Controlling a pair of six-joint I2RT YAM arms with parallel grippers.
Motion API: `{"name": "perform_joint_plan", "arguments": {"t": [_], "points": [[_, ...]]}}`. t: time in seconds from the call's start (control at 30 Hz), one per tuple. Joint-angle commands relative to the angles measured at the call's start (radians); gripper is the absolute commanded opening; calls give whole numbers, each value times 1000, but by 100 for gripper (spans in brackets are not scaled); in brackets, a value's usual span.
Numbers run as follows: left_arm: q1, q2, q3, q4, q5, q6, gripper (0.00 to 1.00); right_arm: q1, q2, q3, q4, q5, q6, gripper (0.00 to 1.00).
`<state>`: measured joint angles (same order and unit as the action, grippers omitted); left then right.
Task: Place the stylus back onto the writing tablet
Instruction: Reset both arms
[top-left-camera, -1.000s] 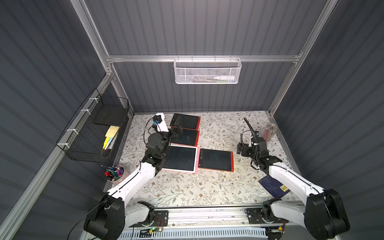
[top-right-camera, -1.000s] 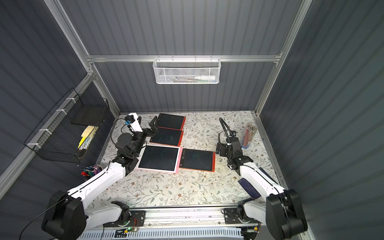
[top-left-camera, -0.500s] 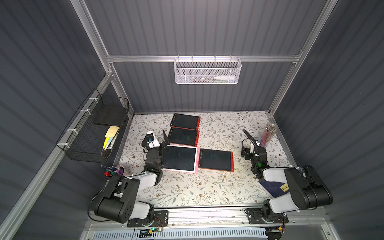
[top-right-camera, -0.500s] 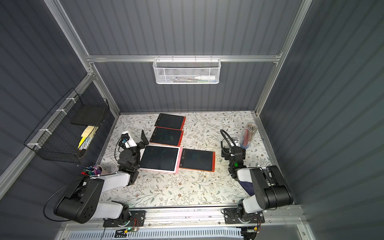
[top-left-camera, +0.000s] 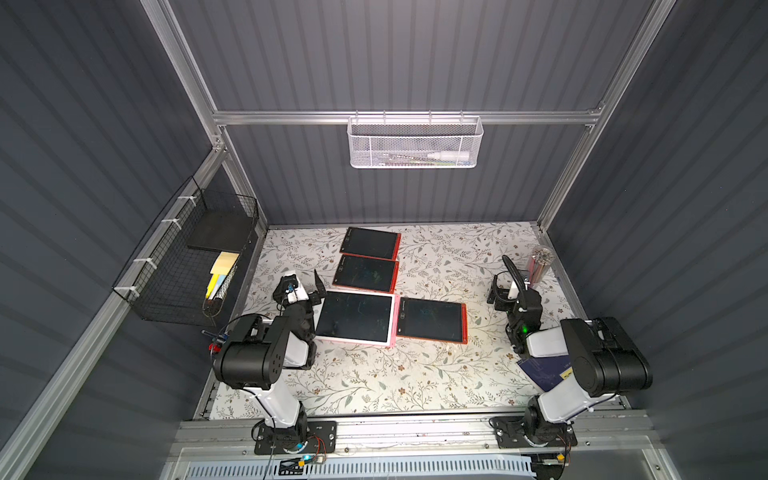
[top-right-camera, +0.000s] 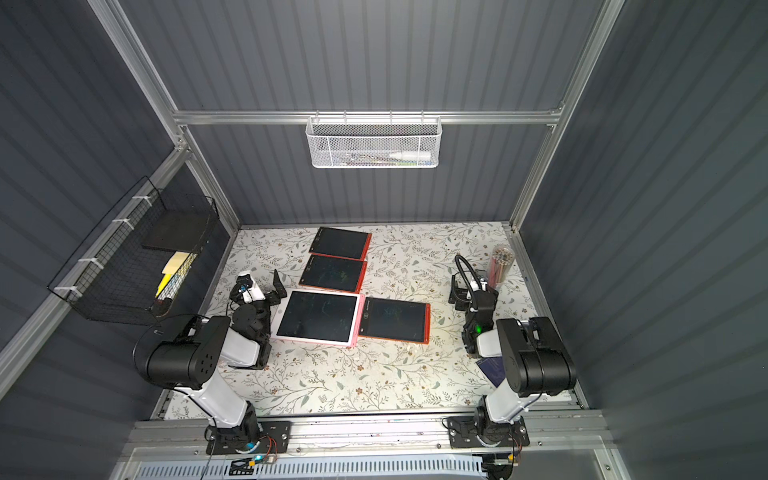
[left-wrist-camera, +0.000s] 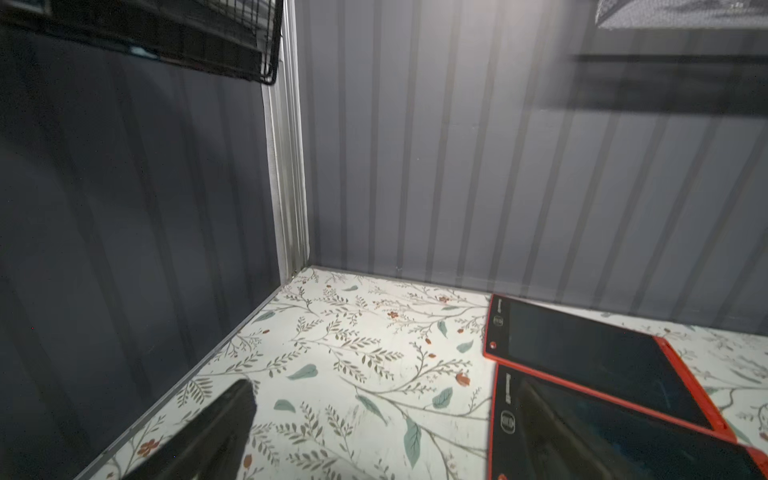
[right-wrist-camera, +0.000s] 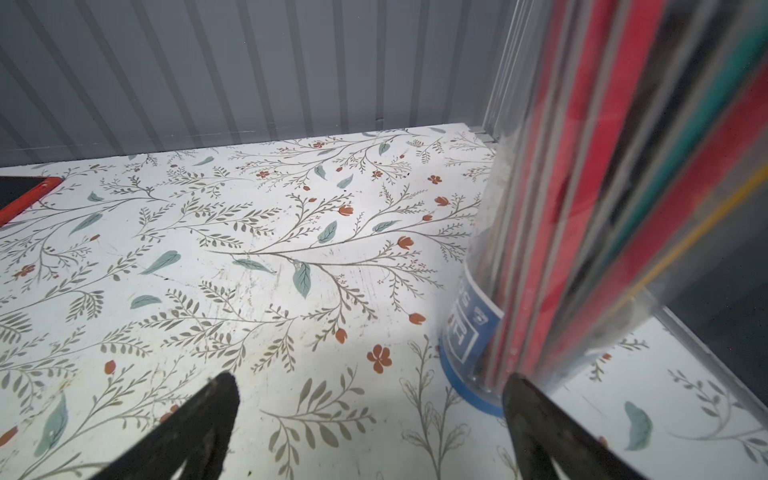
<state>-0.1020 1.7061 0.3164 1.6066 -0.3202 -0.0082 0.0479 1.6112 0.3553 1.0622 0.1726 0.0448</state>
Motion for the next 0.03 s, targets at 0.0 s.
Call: {"name": "perform_joint_plan", "arguments": {"t": [0.0], "points": [[1, -10, 22, 244, 26, -23, 99, -28, 14, 10, 17, -68, 8, 99]]}}
